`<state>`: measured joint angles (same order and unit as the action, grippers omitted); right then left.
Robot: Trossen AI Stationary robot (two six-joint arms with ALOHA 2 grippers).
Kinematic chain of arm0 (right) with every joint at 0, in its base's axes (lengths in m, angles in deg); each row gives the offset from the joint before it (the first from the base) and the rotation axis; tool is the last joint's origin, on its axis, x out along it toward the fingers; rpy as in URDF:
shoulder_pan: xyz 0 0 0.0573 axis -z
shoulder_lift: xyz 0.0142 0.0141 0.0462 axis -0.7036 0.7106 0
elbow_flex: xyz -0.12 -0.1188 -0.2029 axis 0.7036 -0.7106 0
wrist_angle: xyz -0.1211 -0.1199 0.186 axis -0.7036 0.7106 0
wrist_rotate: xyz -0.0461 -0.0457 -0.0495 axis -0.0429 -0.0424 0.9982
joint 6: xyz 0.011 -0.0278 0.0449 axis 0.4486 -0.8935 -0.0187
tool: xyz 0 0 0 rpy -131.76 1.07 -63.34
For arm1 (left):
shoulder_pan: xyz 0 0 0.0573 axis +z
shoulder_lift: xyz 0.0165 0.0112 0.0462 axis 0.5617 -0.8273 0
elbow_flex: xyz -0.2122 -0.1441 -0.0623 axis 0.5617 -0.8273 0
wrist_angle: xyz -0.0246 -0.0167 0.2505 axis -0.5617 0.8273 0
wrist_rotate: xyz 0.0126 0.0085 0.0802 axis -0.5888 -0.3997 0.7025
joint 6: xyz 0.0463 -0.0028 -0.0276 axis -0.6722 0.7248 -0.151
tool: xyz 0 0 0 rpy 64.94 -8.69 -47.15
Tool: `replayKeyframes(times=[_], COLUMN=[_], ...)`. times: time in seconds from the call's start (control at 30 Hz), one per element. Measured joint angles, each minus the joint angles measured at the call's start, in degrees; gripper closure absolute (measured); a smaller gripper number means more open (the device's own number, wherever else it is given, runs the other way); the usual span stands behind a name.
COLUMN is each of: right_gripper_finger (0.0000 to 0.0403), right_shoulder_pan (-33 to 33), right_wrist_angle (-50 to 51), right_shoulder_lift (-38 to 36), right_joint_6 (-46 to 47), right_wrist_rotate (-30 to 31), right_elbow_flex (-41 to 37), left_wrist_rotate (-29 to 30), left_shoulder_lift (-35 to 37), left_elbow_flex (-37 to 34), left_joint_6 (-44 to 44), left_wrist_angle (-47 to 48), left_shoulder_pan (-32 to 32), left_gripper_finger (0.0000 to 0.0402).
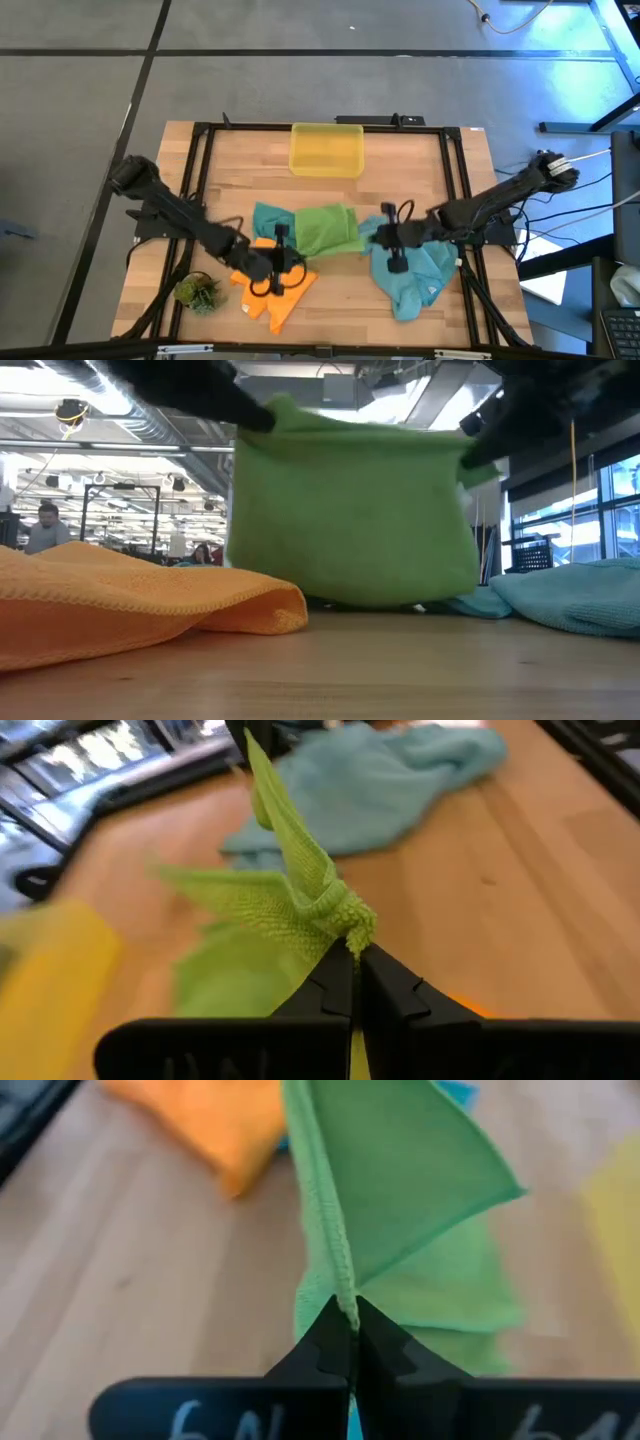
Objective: Fold microfiber towels
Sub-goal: Fold the green microfiber cloth
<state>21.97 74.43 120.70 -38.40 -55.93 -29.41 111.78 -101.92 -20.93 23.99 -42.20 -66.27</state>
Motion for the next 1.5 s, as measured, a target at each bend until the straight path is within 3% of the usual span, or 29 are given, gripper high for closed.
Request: replayKeyframes(times=[0.23, 0.53, 0.77, 0.9, 1.13, 1.33, 1.5], right_gripper_finger=[0.0403, 0.0399, 0.0342, 0.0298, 0.0256, 0.0256, 0.0265], right_shoulder_pan=[-6.47, -5.25, -2.33, -1.48, 1.72, 10.05, 14.26], right_wrist_angle=[-5.68, -8.26, -8.78, -5.44, -11.1, -19.82, -30.6], right_shoulder_lift=[7.67, 10.73, 10.73, 10.75, 10.79, 14.78, 22.54], right_joint_6=[3.65, 3.59, -2.99, -3.71, -8.06, -9.87, -12.95], right_wrist_rotate=[-2.6, -3.67, -4.38, -9.9, -10.61, -22.21, -30.04], right_elbow_flex=[-0.49, -0.49, -0.22, 2.43, 6.36, 6.46, 6.49], left_wrist_rotate=[-1.02, -5.28, -11.66, -12.76, -12.89, -12.76, -12.65], left_shoulder_lift=[-6.94, -8.07, -8.07, -8.22, -8.22, -8.22, -8.22], left_elbow_flex=[0.02, 0.0, 0.02, 0.02, 0.02, 0.02, 0.04], left_joint_6=[6.68, 6.47, 6.92, 8.17, 8.14, 7.88, 7.8], left_wrist_angle=[-4.94, -6.07, -6.13, -6.01, -5.89, -5.87, -5.25], left_shoulder_pan=[-4.43, -3.58, -2.69, -2.96, -3.24, -3.11, -2.79], left_gripper_finger=[0.0402, 0.0402, 0.0402, 0.0402, 0.0402, 0.0402, 0.0402])
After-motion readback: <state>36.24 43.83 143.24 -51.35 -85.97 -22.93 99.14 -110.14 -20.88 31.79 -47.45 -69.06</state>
